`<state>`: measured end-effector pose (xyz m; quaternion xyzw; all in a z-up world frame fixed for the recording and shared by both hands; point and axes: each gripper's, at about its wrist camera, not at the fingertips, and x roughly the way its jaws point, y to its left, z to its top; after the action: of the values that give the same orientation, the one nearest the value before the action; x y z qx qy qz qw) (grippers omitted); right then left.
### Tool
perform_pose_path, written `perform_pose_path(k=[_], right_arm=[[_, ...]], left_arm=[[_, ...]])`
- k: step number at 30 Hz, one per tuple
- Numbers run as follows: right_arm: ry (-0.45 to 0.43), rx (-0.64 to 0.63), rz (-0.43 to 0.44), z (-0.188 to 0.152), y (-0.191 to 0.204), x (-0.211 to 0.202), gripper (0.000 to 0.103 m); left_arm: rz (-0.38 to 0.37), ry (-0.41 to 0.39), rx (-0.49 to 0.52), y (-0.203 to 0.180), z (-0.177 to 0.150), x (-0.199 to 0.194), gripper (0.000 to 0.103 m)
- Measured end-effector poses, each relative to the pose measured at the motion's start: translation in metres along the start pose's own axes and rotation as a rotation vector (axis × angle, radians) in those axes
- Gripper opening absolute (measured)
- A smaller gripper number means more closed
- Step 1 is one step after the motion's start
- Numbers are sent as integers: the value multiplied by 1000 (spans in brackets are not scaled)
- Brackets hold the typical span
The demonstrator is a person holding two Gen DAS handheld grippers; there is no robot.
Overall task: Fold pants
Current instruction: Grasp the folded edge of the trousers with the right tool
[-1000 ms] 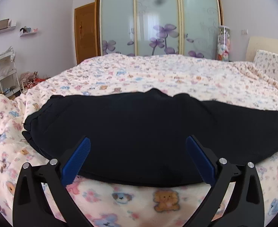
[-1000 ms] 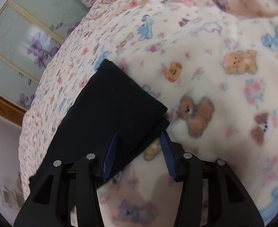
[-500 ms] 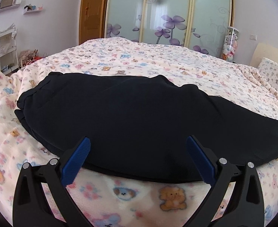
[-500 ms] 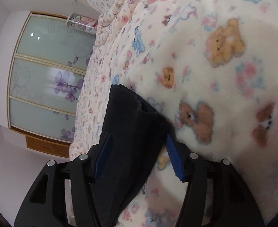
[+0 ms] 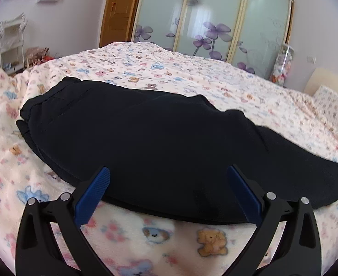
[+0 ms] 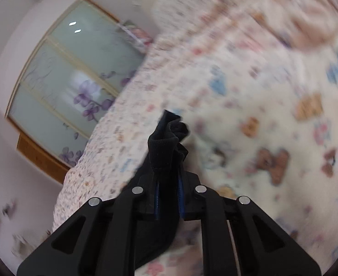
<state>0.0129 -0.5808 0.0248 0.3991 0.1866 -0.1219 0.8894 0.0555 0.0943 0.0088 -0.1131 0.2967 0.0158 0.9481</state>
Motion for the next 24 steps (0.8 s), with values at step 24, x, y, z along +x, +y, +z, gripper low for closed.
perform_pose_path(k=[24], right_arm=[[441,-750,408,-295,338,70,13]], left_arm=[[49,-79,-300,65,5,-28,101]])
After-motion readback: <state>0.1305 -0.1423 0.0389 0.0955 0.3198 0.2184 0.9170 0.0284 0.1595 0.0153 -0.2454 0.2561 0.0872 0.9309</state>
